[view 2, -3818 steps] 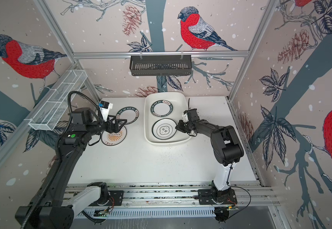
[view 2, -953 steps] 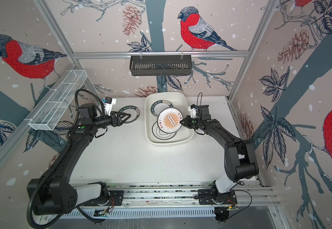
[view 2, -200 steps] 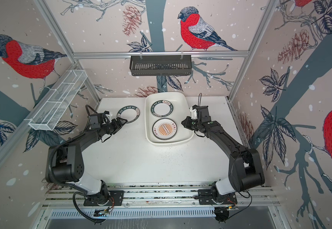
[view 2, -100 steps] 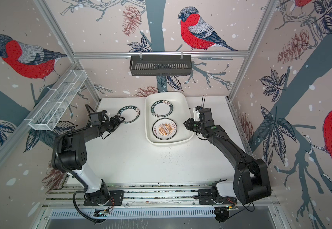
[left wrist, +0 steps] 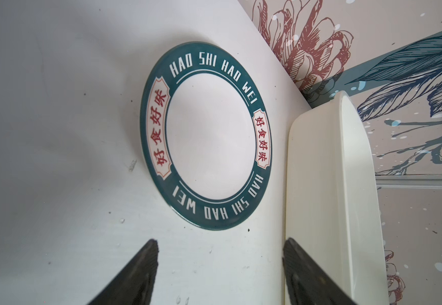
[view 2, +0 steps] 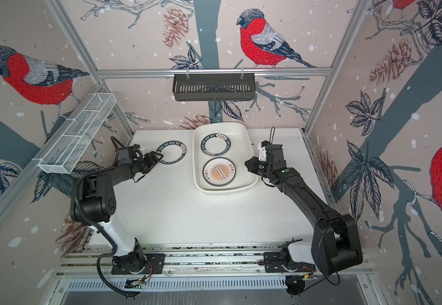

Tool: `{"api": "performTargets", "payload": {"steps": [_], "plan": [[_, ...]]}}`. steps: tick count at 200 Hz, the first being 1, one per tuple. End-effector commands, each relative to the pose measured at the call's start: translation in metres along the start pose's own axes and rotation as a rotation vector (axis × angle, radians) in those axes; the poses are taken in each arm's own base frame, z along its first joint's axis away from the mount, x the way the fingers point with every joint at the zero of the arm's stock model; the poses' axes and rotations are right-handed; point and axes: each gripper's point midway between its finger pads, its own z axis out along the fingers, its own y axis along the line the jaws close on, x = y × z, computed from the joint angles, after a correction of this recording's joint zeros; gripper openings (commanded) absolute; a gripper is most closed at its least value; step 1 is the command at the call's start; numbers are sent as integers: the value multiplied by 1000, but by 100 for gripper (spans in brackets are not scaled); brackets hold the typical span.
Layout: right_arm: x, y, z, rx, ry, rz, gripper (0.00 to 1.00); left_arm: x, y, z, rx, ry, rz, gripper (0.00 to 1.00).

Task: Place the plates into the plastic bin on the countertop
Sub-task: 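Move the left gripper toward the green-rim plate on the table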

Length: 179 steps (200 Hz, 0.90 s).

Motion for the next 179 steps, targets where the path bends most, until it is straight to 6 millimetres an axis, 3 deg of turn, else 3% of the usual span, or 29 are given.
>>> {"api": "performTargets", "payload": {"steps": [1,179], "plan": [[-11,6,-3,-17,-45,-1,18,-9,3,3,-1,-14,15,74],[-8,-7,5,-15,-43,19,18,-44,30,43,-41,-16,89,65]]}}
